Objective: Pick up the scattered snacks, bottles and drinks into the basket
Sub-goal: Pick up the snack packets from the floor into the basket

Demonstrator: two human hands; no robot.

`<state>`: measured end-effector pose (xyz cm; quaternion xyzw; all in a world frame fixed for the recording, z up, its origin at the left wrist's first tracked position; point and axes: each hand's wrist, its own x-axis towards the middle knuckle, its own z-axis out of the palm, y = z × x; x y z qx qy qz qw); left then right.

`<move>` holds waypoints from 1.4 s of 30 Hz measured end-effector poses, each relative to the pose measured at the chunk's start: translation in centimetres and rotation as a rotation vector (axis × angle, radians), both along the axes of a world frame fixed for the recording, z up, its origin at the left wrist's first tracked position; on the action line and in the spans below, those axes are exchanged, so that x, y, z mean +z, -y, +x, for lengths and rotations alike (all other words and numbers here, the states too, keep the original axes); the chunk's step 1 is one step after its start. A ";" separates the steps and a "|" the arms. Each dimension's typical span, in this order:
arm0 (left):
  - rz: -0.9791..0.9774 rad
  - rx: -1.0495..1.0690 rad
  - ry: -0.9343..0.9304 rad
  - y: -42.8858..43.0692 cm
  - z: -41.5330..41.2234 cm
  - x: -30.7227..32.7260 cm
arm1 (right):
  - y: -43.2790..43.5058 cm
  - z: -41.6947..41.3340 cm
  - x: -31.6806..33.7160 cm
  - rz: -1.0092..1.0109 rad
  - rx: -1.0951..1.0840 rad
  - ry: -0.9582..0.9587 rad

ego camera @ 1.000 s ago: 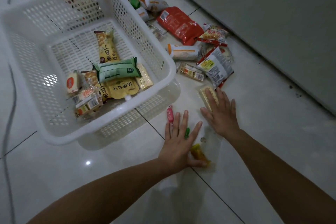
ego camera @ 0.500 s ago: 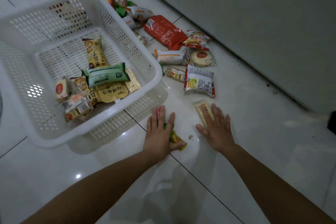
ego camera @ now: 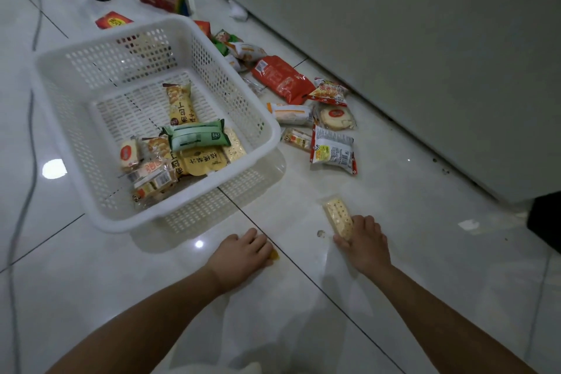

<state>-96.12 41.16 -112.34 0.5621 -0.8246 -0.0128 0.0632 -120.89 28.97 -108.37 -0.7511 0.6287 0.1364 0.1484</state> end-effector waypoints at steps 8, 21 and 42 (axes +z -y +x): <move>0.014 0.128 0.091 0.7 2.3 4.0 | 0.7 2.6 2.9 0.137 -0.102 0.155; -0.199 0.745 -0.023 8.3 11.4 22.2 | 7.5 17.6 21.3 -0.217 0.202 0.493; 0.273 1.020 -0.075 9.3 14.8 20.2 | 13.0 11.7 20.9 -0.187 -0.063 0.398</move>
